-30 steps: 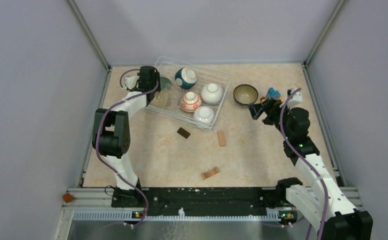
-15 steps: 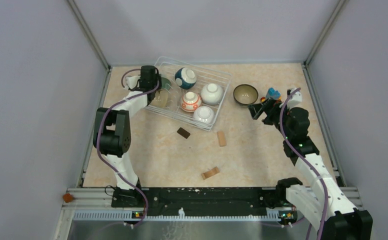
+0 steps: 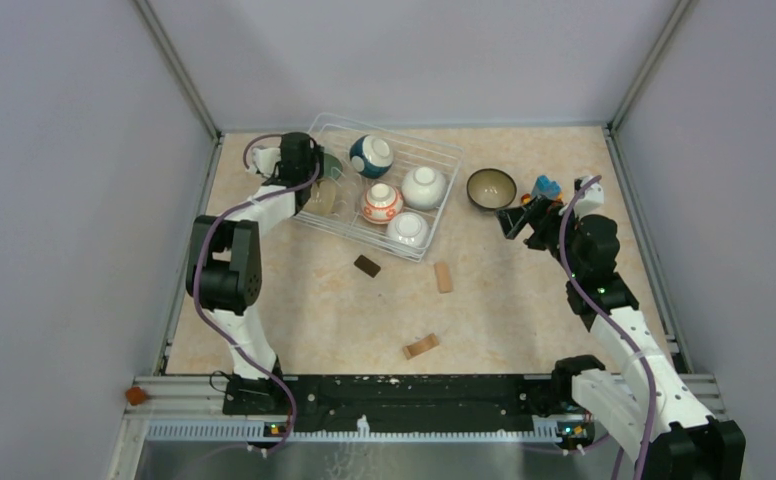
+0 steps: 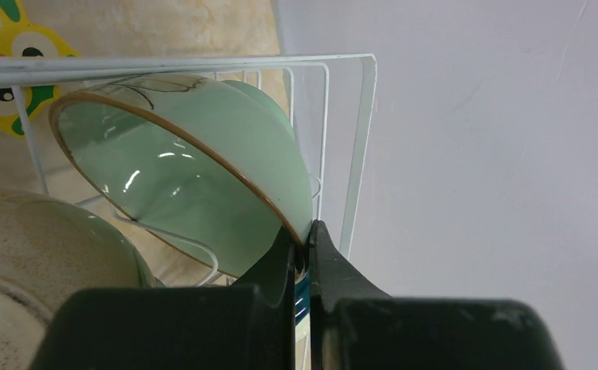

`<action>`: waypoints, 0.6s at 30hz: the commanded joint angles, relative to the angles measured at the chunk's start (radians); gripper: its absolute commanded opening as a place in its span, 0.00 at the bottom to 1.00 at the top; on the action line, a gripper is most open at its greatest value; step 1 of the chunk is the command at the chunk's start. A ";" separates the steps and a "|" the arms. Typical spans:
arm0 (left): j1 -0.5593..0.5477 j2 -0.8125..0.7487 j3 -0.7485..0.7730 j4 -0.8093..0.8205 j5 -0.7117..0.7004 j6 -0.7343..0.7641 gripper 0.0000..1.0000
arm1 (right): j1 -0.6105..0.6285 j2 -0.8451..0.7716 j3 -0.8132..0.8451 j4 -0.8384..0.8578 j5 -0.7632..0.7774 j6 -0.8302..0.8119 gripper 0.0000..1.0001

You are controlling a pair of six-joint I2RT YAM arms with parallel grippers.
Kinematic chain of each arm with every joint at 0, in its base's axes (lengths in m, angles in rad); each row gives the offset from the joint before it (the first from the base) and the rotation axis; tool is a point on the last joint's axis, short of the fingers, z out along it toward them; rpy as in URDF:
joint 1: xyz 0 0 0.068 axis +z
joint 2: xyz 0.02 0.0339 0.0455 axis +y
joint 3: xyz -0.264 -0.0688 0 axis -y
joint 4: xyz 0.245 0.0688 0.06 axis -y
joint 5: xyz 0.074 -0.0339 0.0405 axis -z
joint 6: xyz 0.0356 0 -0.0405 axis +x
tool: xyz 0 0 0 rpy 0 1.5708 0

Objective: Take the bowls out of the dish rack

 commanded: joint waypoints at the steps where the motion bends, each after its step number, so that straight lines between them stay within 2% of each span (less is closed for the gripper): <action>1: 0.018 -0.085 -0.054 0.188 -0.042 0.167 0.00 | -0.002 -0.016 0.013 0.040 0.002 -0.012 0.94; 6: 0.018 -0.122 -0.155 0.452 0.000 0.308 0.00 | -0.002 -0.020 0.010 0.041 0.001 -0.013 0.94; 13: 0.018 -0.167 -0.260 0.672 0.052 0.426 0.00 | -0.002 -0.026 0.010 0.038 0.000 -0.015 0.93; 15: 0.019 -0.160 -0.300 0.827 0.095 0.518 0.00 | -0.002 -0.029 0.010 0.038 -0.001 -0.016 0.93; 18: 0.026 -0.141 -0.350 0.990 0.157 0.526 0.00 | -0.001 -0.033 0.010 0.037 -0.002 -0.016 0.93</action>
